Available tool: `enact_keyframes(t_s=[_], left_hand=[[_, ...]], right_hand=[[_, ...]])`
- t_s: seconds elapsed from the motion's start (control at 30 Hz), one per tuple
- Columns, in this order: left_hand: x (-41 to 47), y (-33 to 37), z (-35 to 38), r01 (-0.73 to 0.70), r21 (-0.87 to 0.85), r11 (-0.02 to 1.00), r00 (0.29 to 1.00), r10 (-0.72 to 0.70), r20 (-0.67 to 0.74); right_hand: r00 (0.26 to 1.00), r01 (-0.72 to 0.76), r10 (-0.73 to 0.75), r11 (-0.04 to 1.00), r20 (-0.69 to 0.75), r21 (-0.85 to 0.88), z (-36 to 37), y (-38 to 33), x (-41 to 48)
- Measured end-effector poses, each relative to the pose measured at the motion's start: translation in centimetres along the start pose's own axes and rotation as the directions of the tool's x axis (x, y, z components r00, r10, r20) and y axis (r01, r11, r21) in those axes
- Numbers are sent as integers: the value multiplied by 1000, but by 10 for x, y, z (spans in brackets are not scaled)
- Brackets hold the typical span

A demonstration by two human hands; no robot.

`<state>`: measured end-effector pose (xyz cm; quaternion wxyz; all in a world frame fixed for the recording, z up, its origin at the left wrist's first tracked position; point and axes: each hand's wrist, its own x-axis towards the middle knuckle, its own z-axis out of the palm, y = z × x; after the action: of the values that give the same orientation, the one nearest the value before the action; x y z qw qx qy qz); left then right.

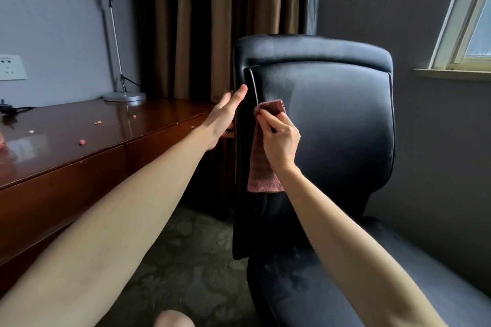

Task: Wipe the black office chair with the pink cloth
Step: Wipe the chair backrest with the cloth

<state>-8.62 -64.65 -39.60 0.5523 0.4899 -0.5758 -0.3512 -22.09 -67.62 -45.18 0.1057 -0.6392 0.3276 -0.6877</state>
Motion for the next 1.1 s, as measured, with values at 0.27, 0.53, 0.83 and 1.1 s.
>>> enact_keyframes(t_s=[0.27, 0.53, 0.83, 1.1], left_hand=[[-3, -29, 1, 16, 41, 999, 1000, -15, -20], [-12, -35, 6, -24, 24, 999, 999, 25, -25], [-16, -38, 5, 1, -9, 1000, 999, -1, -50], [-16, -33, 10, 0, 26, 1000, 998, 1, -63]], right_hand=[[1000, -8, 8, 999, 15, 51, -28, 37, -87], [996, -89, 89, 995, 2, 37, -24, 17, -54], [986, -166, 162, 979, 38, 119, -37, 44, -119], [980, -195, 198, 975, -21, 106, -36, 32, -105]])
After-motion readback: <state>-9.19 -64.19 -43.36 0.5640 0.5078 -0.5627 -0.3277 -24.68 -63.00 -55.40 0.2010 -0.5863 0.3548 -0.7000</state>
